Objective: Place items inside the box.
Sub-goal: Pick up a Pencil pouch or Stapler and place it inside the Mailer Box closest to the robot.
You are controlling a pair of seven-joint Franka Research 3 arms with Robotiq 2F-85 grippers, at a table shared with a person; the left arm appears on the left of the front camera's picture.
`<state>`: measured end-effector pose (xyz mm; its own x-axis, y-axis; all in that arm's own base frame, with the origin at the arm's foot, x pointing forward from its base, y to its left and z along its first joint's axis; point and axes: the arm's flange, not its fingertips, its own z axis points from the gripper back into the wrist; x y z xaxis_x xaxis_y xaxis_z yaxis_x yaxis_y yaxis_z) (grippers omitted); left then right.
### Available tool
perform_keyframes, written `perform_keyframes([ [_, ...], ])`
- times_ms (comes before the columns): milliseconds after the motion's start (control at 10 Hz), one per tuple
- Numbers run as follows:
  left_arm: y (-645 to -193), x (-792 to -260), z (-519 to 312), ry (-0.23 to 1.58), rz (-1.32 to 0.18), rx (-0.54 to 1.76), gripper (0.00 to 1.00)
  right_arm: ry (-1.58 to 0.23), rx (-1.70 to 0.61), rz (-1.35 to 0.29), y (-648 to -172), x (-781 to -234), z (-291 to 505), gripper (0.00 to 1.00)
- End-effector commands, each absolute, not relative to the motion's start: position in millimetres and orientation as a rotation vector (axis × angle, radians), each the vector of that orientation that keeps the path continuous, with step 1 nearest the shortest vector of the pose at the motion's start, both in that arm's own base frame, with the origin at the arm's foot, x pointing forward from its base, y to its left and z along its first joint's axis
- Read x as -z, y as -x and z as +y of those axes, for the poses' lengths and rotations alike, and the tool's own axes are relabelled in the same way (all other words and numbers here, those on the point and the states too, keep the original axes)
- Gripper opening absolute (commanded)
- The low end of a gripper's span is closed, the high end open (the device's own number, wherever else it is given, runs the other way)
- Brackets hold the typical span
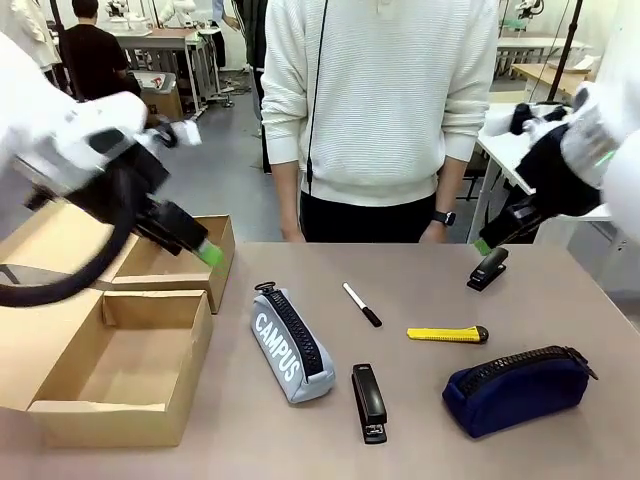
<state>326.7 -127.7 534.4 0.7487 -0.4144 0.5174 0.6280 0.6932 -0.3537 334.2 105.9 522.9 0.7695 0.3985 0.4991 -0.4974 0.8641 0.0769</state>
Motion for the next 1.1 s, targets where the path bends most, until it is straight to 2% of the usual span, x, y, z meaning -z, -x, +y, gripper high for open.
perform_keyframes([
  [0, -327, -556, -46, 0.808, -0.382, 0.465, 1.0, -0.584, -0.168, -0.348, -312, -574, 16, 1.0],
  [100, -321, -556, -4, 0.833, -0.393, 0.368, 1.0, -0.738, 0.043, -0.408, -294, -593, -40, 1.0],
  [200, -314, -557, 41, 0.905, -0.363, 0.344, 1.0, -0.88, 0.176, -0.538, -266, -610, -96, 1.0],
  [400, -290, -547, 136, 1.055, -0.357, 0.263, 1.0, -1.007, 0.322, -0.718, -211, -618, -177, 1.0],
  [500, -269, -538, 175, 1.196, -0.483, 0.168, 1.0, -1.038, 0.349, -0.75, -195, -609, -205, 1.0],
  [600, -252, -533, 181, 1.287, -0.625, 0.085, 1.0, -1.038, 0.429, -0.775, -186, -595, -222, 1.0],
  [700, -240, -531, 170, 1.332, -0.723, 0.099, 1.0, -1.028, 0.519, -0.78, -186, -578, -232, 1.0],
  [800, -239, -527, 151, 1.325, -0.761, 0.03, 1.0, -0.976, 0.329, -0.675, -166, -614, -233, 1.0],
  [900, -237, -536, 202, 1.261, -0.609, 0.06, 1.0, -0.976, 0.329, -0.675, -166, -614, -233, 1.0],
  [1000, -237, -536, 202, 1.261, -0.609, 0.06, 1.0, -0.976, 0.329, -0.675, -166, -614, -233, 1.0],
])
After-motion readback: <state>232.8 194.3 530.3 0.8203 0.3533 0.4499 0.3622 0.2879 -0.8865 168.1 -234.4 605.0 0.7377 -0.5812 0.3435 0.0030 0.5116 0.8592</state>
